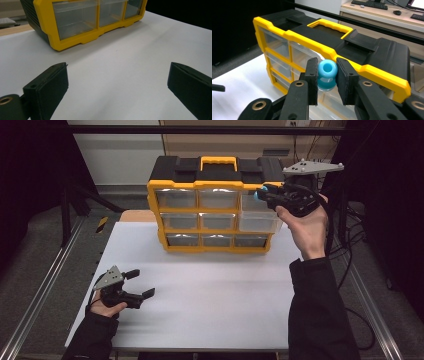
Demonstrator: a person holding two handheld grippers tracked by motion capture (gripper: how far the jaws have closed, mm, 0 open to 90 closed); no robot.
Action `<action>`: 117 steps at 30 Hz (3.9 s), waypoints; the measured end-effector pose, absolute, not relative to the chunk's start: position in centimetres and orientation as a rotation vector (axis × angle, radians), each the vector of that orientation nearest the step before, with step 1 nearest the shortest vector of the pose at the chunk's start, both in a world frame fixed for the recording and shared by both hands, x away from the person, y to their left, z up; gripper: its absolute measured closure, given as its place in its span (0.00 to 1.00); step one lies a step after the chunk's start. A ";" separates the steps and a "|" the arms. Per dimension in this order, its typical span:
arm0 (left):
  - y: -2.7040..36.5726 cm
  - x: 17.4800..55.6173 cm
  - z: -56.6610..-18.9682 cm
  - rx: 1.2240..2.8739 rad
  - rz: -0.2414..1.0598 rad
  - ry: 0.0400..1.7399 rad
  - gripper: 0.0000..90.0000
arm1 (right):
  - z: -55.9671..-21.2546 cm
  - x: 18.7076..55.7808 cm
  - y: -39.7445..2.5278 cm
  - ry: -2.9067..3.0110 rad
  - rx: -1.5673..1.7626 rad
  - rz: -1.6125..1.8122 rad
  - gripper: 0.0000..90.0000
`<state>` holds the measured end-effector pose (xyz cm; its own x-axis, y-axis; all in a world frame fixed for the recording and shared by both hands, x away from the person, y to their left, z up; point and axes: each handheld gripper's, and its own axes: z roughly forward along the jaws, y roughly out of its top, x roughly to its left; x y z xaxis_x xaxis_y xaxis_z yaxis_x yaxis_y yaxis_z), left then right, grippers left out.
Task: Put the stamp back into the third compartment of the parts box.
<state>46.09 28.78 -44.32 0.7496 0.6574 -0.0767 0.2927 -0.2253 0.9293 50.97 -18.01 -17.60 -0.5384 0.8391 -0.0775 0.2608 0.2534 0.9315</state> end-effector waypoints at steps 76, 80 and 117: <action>28.8 46.1 -44.3 1.820 0.402 0.738 0.03 | -21.3 54.1 -19.1 1.897 1.131 1.219 0.47; 28.8 46.1 -44.3 1.819 0.402 0.739 0.03 | -20.9 53.4 -19.1 1.870 1.089 1.278 0.33; 28.7 46.1 -44.4 1.824 0.404 0.739 0.03 | -26.5 45.4 -18.4 1.941 0.832 1.557 0.01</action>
<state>46.08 28.69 -44.35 0.7496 0.6578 -0.0732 0.2936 -0.2315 0.9275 45.40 -18.40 -26.52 -0.6809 0.7322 -0.0145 0.1445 0.1538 0.9775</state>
